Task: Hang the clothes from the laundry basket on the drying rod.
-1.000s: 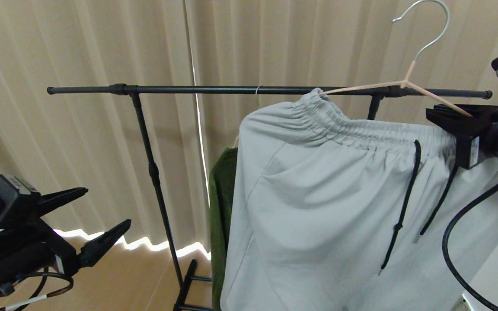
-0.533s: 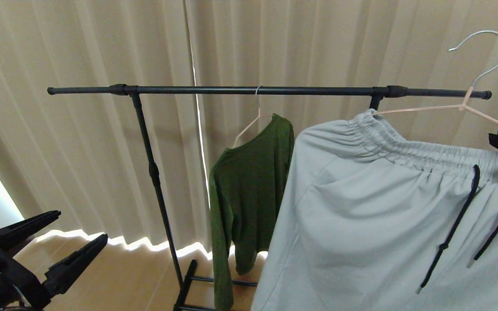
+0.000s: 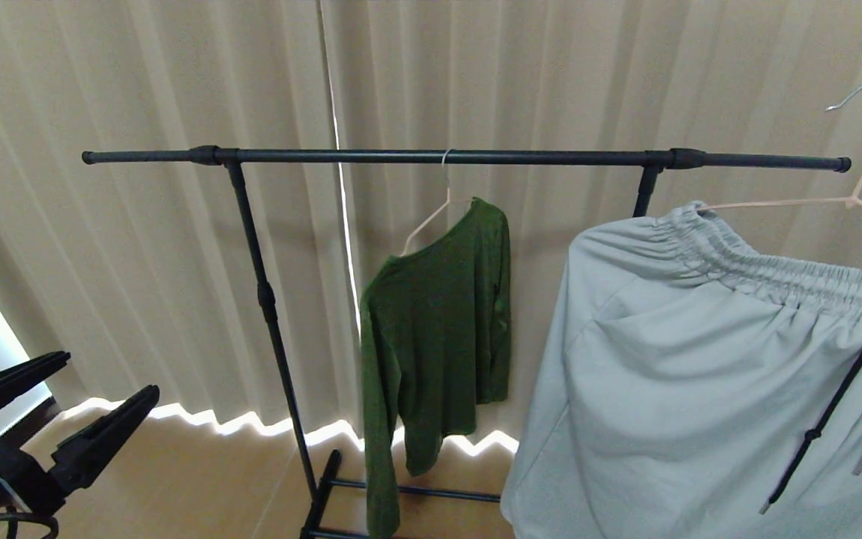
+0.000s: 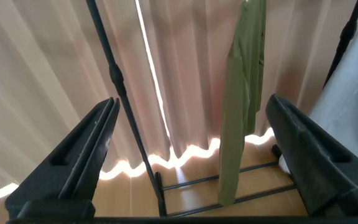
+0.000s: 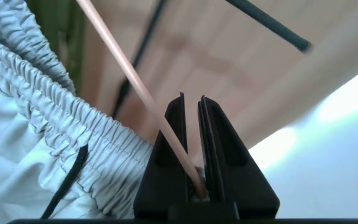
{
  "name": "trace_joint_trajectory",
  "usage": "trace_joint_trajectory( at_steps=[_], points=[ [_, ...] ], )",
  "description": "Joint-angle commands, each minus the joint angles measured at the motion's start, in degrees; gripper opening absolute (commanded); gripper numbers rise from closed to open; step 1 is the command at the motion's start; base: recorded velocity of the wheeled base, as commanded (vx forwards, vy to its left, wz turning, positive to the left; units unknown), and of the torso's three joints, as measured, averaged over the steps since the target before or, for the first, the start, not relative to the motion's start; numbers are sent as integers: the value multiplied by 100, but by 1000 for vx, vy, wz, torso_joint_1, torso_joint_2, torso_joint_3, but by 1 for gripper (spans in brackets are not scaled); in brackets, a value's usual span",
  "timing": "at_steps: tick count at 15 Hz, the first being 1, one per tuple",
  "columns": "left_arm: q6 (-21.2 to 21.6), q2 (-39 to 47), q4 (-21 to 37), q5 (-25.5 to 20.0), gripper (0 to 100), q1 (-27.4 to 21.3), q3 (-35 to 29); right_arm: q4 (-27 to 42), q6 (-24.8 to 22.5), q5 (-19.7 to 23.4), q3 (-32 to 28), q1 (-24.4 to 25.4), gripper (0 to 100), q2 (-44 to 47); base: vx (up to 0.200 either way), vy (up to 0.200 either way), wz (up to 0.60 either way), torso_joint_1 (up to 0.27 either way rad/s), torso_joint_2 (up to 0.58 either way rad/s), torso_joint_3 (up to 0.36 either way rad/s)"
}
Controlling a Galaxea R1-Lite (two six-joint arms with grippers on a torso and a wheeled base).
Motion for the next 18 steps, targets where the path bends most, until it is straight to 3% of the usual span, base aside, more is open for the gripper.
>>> trace_joint_trajectory(
  at_steps=[1,9,18],
  points=[
    [-8,-136,-4,-20,100,-61,41,-4,-3,-25,74,-36,0,21,0,0,0,0,0,0],
    [-16,-162,4,-20,100,-70,-3,-4,-12,-43,118,-27,0,109,0,0,0,0,0,0],
    [-8,-329,22,-20,100,-79,41,-22,-3,-43,214,-27,0,136,200,0,0,3,3,4]
  ],
)
